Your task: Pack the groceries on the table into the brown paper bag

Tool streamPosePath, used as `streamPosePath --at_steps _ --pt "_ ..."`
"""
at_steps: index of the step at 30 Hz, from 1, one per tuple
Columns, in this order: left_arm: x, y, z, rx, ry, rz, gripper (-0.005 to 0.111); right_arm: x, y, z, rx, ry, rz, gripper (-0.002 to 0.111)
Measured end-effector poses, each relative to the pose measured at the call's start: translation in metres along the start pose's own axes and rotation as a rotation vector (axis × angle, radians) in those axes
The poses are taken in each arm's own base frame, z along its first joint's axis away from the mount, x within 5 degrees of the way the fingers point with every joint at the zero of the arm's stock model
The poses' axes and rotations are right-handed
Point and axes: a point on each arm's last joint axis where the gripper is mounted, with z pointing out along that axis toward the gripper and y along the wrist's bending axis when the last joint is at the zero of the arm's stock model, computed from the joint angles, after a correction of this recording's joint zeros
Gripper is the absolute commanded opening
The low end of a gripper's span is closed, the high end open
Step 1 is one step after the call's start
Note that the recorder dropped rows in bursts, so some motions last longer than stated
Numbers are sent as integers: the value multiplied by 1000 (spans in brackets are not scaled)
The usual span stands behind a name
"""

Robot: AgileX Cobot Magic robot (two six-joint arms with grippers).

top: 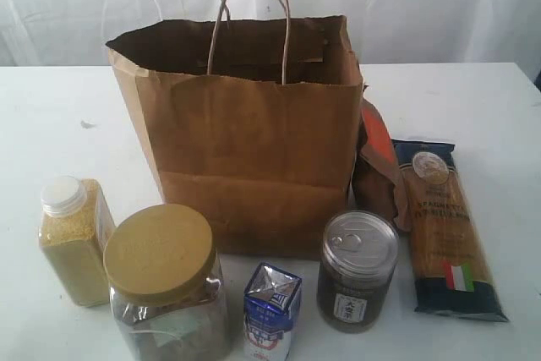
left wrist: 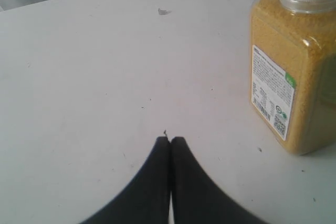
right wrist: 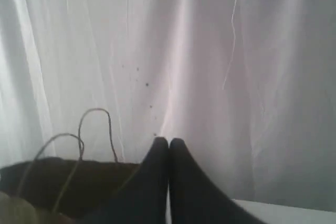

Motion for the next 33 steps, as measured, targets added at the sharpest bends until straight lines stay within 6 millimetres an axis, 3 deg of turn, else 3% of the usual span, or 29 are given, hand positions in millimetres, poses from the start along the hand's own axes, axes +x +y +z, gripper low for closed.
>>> streamPosePath --at_steps 7,12,20,24,27,29,31,33 --pt "0 0 0 0 0 0 0 13 2 37 -51 119 -324 0" --pt "0 0 0 0 0 0 0 17 1 46 -56 149 -381 0" --pt "0 0 0 0 0 0 0 28 -18 42 163 306 -184 0" --pt "0 0 0 0 -2 0 0 44 -28 29 289 546 -124 0" --pt "0 0 0 0 -2 0 0 58 -19 20 191 781 -96 0" --pt "0 0 0 0 -2 0 0 62 -9 16 76 897 -94 5" --pt "0 0 0 0 -2 0 0 64 1 14 -40 980 -61 16" --pt "0 0 0 0 -2 0 0 65 8 15 -125 1025 -46 37"
